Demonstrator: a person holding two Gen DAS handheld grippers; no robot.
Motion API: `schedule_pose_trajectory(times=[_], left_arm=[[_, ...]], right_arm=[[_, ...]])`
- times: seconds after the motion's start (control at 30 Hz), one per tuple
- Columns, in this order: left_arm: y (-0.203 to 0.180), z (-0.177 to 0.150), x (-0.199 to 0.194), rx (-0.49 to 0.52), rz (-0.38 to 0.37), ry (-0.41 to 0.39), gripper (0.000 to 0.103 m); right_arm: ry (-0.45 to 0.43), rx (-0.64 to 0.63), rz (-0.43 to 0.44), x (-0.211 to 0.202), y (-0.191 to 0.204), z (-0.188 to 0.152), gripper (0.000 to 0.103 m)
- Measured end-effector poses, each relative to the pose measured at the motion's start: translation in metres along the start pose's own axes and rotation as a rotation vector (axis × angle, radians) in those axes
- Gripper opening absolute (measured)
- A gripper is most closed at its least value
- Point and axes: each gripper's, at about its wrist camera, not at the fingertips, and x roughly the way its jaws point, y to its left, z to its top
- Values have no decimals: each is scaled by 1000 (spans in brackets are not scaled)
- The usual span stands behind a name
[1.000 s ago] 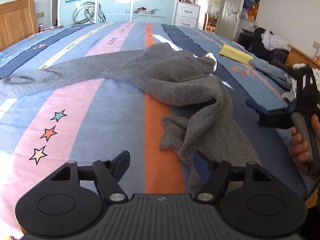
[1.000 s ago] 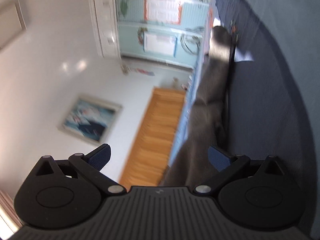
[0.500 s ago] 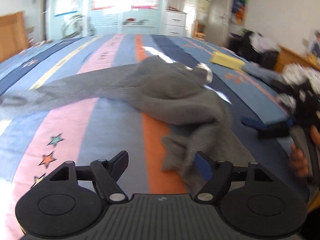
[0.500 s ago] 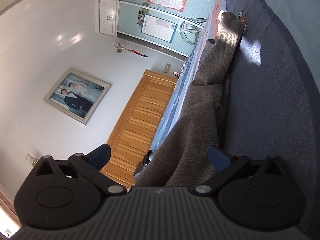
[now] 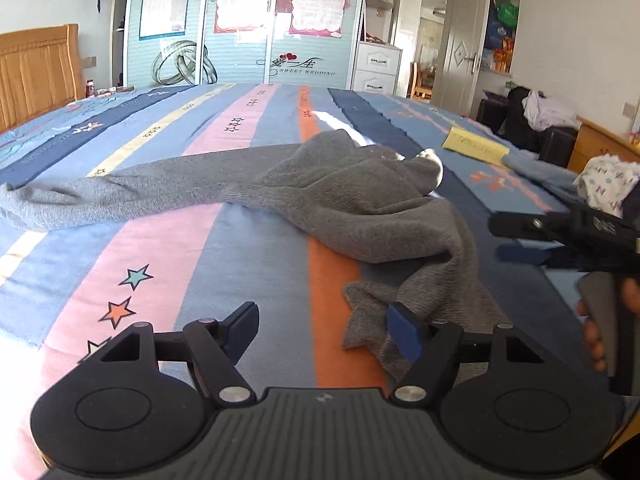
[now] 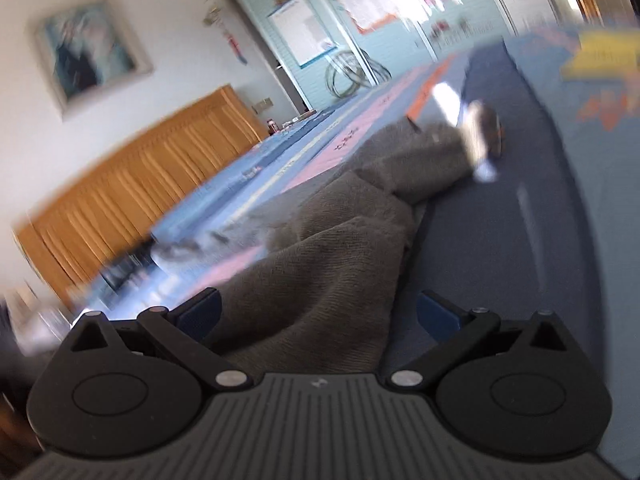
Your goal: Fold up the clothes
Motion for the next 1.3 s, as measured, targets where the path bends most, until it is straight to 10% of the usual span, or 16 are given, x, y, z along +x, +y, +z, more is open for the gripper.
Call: schedule_pose_trajectory(times=[0.17, 0.43, 0.47, 0.53, 0.63, 0.9, 1.03, 1.13, 1.2, 1.3], left_arm=[[14, 2, -10, -67, -55, -23, 76], [46, -1, -25, -196, -83, -62, 79], [51, -1, -28, -210, -81, -71, 79], [62, -1, -33, -247, -85, -89, 79], [81, -1, -46, -287, -91, -129, 80], [127, -9, -74, -367, -43, -205, 85], [147, -15, -80, -404, -3, -203, 85], [157, -19, -82, -442, 11, -202, 85], [157, -20, -80, -444, 18, -190, 86], [146, -18, -72, -368, 16, -165, 86]], right_arm=[[78, 178, 90, 21, -29, -3, 103], [226, -184, -25, 51, 28, -13, 102], [259, -181, -10, 54, 33, -14, 99], [318, -148, 29, 60, 40, -13, 51], [341, -61, 70, 65, 50, -9, 43], [147, 491, 370, 80, 61, 5, 22], [-110, 795, 644, 100, 79, 10, 23], [-272, 962, 577, 104, 66, -6, 45], [-312, 965, 352, 97, 42, -14, 72], [-190, 660, -19, 81, 26, -8, 75]])
